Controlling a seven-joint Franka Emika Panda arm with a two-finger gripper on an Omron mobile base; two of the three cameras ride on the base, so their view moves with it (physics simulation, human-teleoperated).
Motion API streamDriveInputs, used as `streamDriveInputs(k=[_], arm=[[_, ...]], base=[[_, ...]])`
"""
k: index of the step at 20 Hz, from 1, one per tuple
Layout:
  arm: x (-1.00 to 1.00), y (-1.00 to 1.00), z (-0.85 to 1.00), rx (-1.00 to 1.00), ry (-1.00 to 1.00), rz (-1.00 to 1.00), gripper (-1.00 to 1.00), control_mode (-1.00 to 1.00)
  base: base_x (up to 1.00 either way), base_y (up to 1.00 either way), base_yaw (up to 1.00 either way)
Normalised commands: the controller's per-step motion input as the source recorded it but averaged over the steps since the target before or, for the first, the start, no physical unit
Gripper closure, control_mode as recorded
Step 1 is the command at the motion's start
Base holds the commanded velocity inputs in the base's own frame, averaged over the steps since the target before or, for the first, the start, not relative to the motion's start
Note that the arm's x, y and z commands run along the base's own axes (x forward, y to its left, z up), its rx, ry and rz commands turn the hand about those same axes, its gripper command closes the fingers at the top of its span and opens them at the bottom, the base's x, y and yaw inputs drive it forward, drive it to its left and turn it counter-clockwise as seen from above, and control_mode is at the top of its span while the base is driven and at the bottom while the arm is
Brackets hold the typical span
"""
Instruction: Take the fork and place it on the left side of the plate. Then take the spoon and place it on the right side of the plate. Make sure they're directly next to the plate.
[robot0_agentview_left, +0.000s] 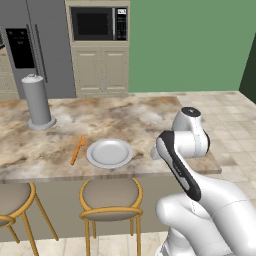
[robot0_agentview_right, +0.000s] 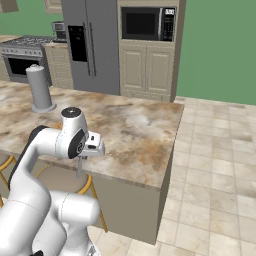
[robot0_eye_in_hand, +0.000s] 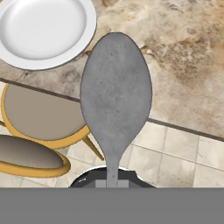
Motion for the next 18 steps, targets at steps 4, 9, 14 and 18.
streamDriveInputs(k=[4, 9, 14, 18], arm=[[0.00, 0.00, 0.00, 0.00, 0.00, 0.00, 1.00, 1.00], [0.00, 0.00, 0.00, 0.00, 0.00, 0.00, 1.00, 1.00], [0.00, 0.00, 0.00, 0.00, 0.00, 0.00, 1.00, 1.00], [0.00, 0.00, 0.00, 0.00, 0.00, 0.00, 1.00, 1.00]], base=[[0.00, 0.00, 0.00], [0.00, 0.00, 0.00], [0.00, 0.00, 0.00], [0.00, 0.00, 0.00]])
